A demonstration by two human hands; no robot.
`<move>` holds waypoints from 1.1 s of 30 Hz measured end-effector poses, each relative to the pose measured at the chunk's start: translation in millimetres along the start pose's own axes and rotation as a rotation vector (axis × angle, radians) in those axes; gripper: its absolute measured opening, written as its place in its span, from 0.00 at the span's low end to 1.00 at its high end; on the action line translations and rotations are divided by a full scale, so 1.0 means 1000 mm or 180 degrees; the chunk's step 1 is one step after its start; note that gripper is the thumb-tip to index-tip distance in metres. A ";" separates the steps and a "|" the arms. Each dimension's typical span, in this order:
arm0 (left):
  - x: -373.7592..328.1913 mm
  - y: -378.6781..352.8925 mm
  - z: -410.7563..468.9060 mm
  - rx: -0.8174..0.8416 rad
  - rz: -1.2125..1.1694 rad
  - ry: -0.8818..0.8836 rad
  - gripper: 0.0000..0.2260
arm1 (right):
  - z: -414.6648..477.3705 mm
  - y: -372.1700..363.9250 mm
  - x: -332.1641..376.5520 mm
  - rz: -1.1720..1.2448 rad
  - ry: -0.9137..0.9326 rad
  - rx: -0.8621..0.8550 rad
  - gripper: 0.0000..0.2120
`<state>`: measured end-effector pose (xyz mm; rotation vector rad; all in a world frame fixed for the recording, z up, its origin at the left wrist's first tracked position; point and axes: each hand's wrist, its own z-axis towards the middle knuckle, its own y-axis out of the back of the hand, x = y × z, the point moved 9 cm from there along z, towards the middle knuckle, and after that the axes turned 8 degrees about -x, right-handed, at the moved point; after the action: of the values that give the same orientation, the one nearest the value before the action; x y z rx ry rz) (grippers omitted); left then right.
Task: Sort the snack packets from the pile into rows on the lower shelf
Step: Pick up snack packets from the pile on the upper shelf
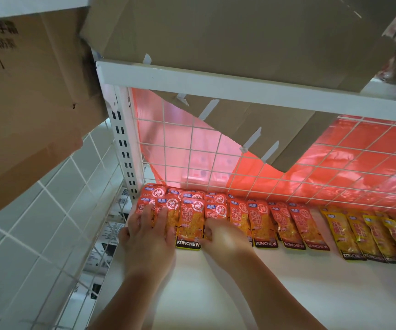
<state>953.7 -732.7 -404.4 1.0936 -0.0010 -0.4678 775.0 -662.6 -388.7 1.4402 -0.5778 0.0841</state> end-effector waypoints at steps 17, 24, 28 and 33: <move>0.000 -0.003 0.000 0.0010 0.0053 -0.0045 0.22 | 0.000 0.005 -0.001 -0.0020 -0.0007 0.0042 0.12; -0.001 0.002 0.002 0.0056 0.0058 -0.0028 0.22 | -0.005 0.006 0.009 -0.0125 0.0066 0.0026 0.05; -0.001 0.003 0.001 0.0130 0.0070 -0.0018 0.22 | -0.022 -0.011 0.035 -0.0227 0.0357 0.0318 0.06; -0.003 0.005 0.001 0.0178 0.0095 -0.0063 0.21 | -0.032 -0.020 0.055 -0.0395 0.0702 0.0490 0.08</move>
<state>952.1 -730.4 -399.3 1.1422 -0.0481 -0.4541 840.8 -650.7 -384.1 1.5885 -0.3057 0.1900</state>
